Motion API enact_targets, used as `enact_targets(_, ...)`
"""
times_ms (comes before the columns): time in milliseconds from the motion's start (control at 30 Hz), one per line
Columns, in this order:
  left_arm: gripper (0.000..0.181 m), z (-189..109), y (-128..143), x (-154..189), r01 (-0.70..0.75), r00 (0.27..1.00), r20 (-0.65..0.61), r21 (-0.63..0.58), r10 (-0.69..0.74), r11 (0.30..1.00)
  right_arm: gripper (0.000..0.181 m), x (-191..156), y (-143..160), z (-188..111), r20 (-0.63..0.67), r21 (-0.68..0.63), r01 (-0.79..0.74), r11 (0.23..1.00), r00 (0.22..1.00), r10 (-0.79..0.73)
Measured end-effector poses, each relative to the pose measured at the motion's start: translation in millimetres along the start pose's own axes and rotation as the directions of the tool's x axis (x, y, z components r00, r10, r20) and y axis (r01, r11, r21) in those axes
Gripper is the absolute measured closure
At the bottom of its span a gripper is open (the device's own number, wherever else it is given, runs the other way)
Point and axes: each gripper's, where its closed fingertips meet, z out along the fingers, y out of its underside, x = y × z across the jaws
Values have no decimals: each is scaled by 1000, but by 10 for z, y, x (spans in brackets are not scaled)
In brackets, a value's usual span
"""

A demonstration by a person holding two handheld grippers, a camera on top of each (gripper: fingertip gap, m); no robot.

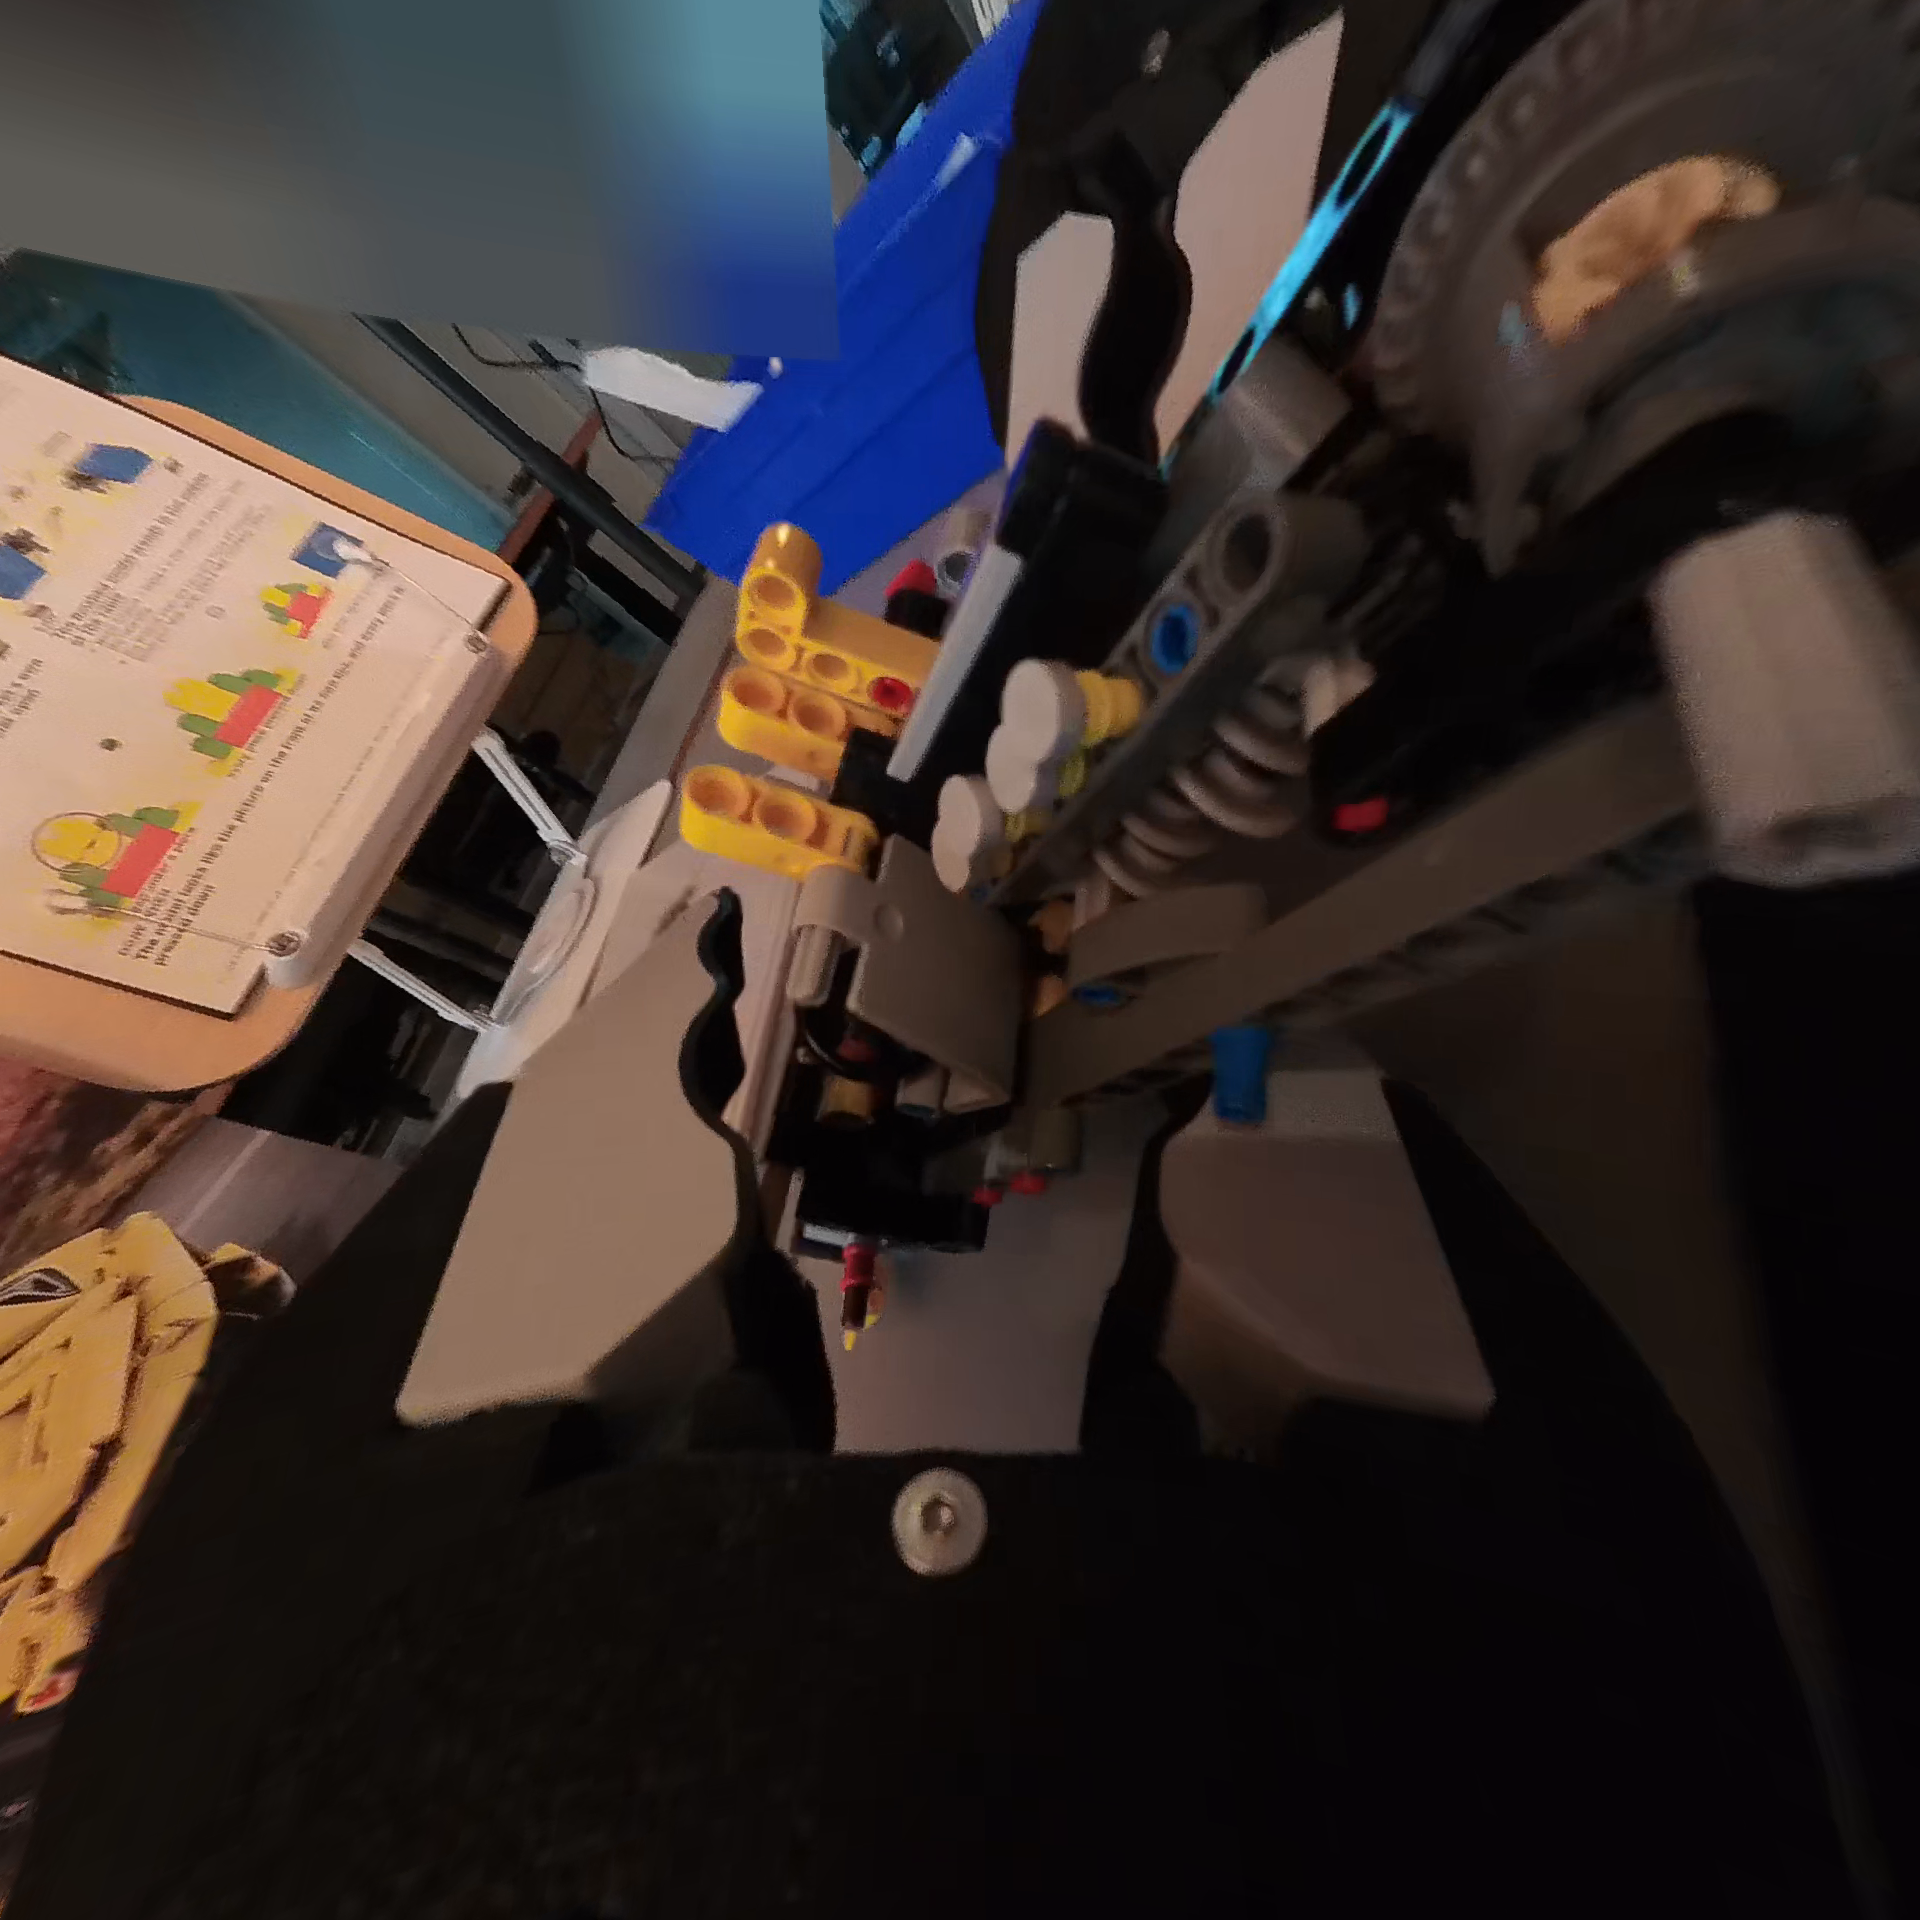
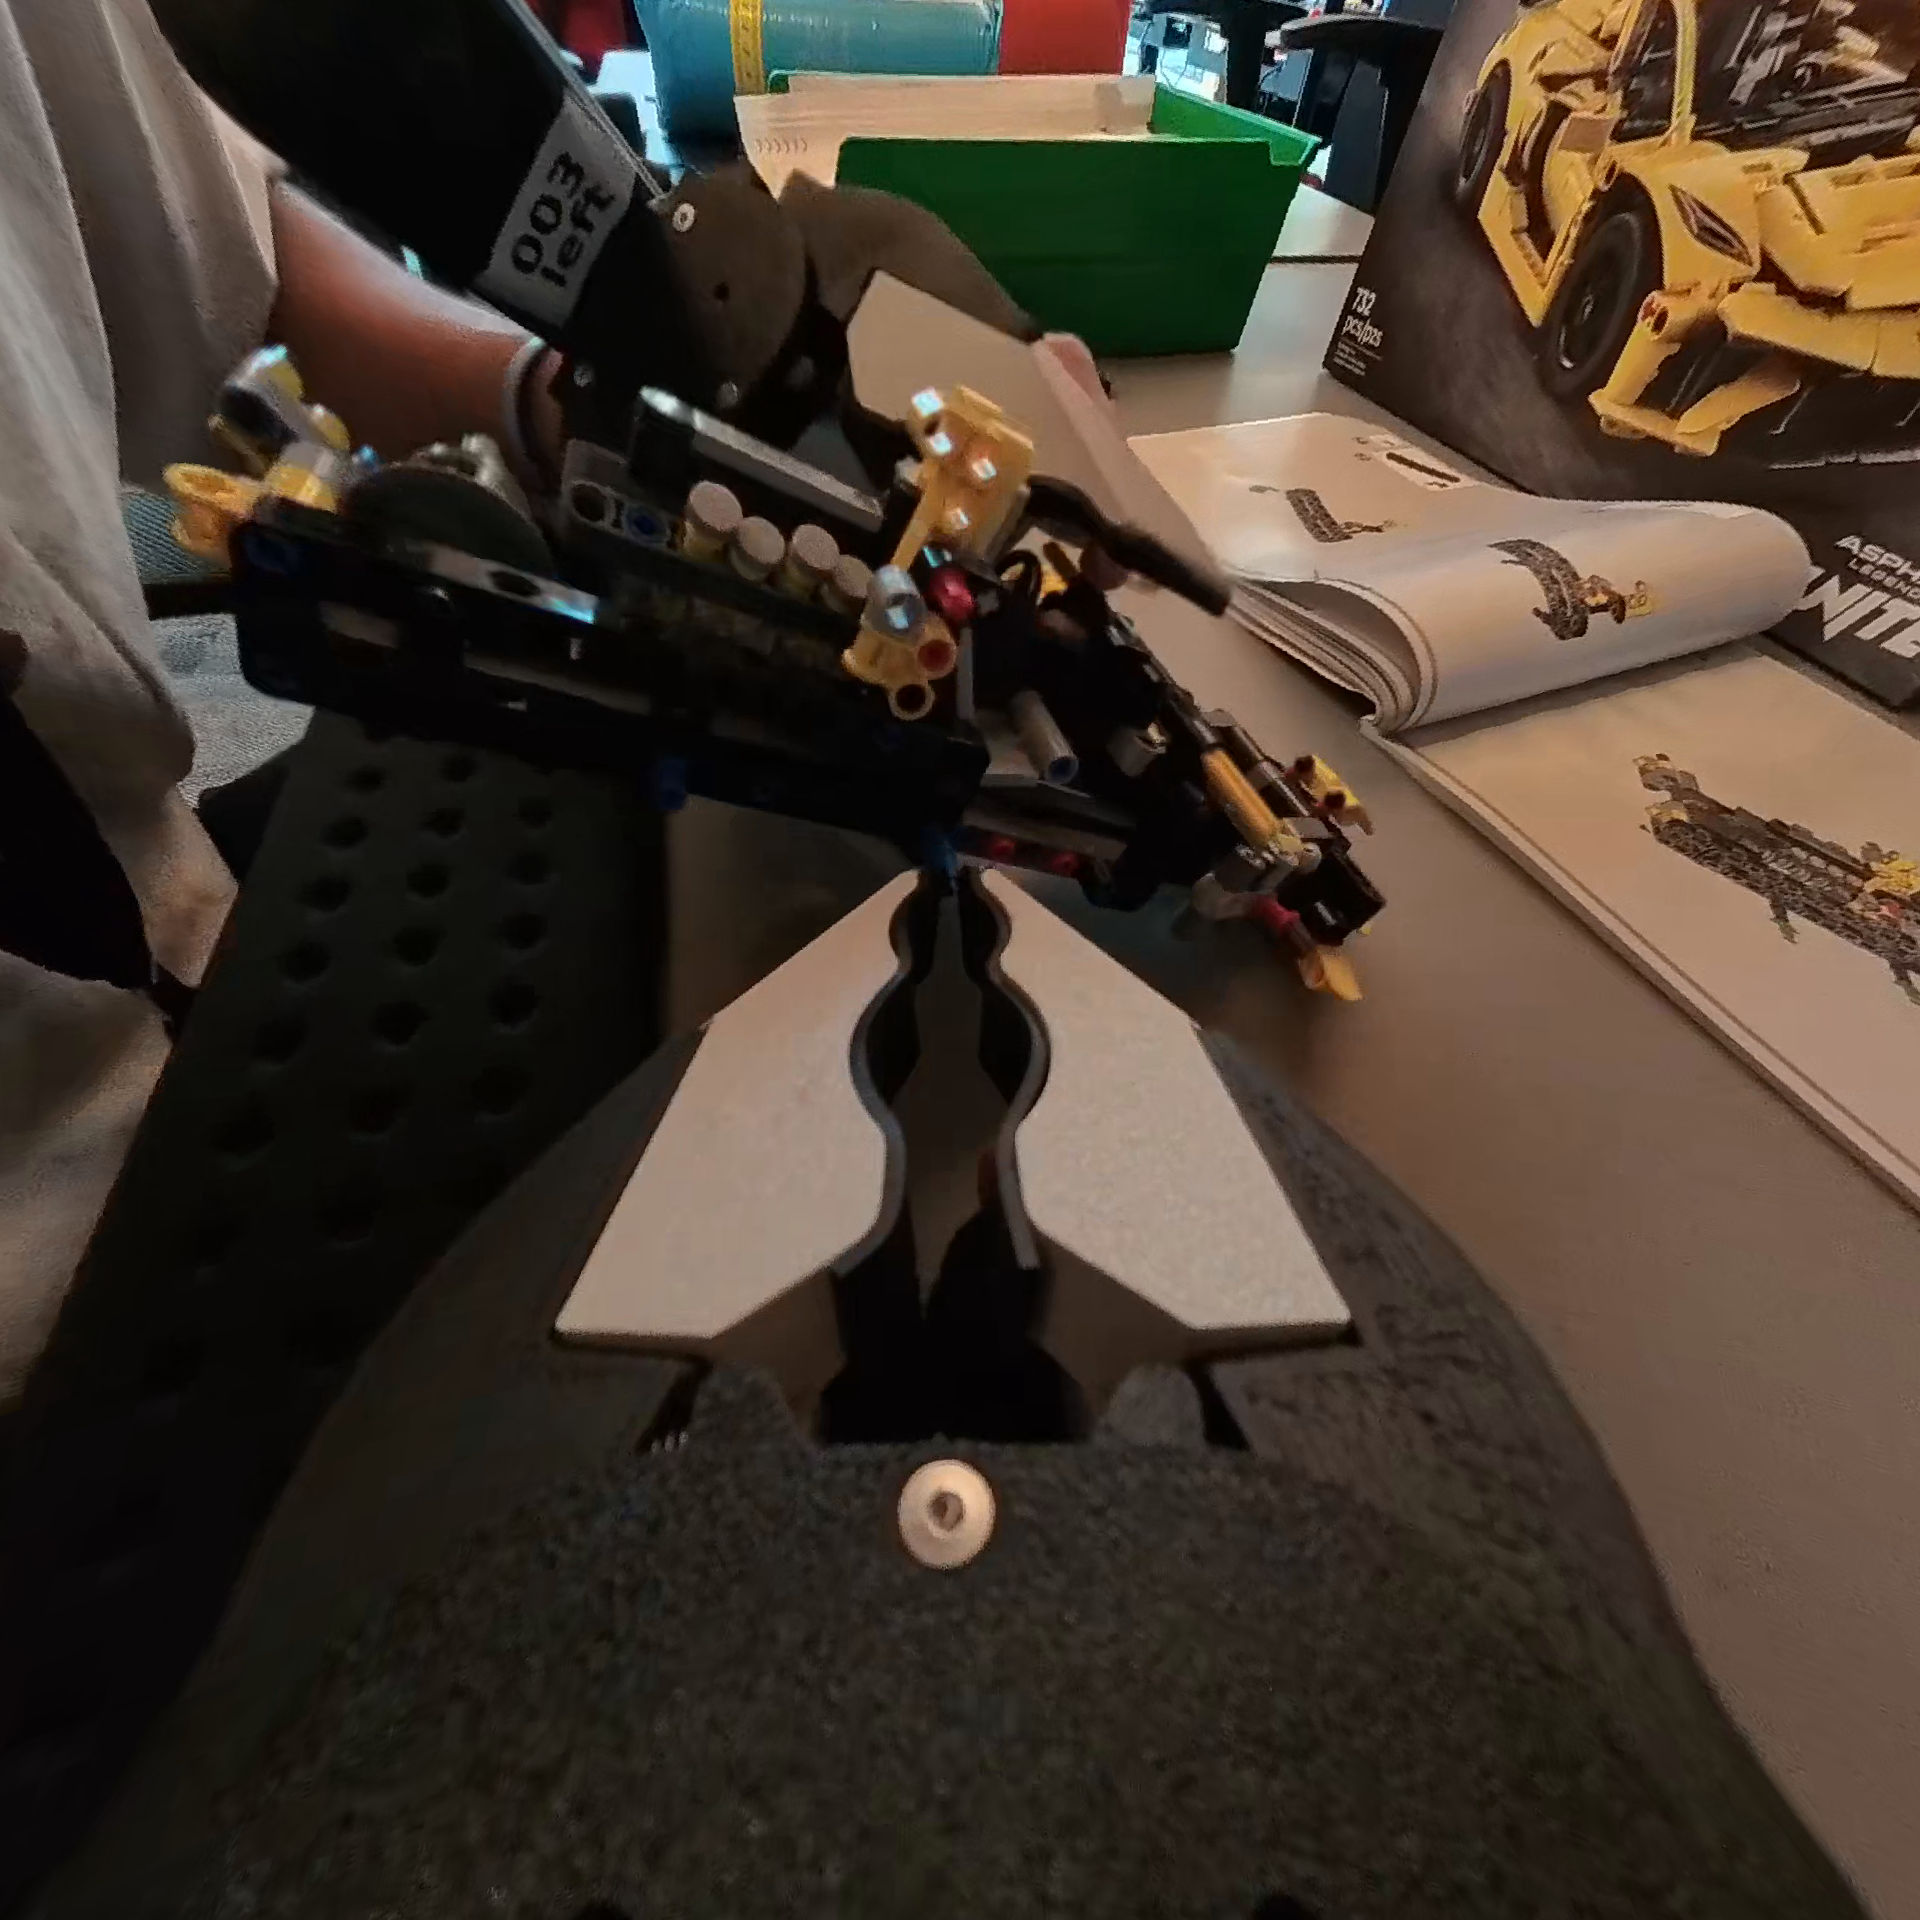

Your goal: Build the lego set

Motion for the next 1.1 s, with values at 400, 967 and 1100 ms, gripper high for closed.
enact_targets(400,125,-29,-140,66,-115,993,-15,73,117,991,177,-16,-4,9,7,-5,6,1000,1000,-6)
enact_targets(967,131,-63,-308,-645,749,657,-80,184,-750,637,128,445,-715,39,-586,42,261,965,789,-187)
enact_targets(1100,131,-45,-311,-656,864,494,-141,190,-858,466,115,466,-816,140,-667,-64,300,952,696,-265)
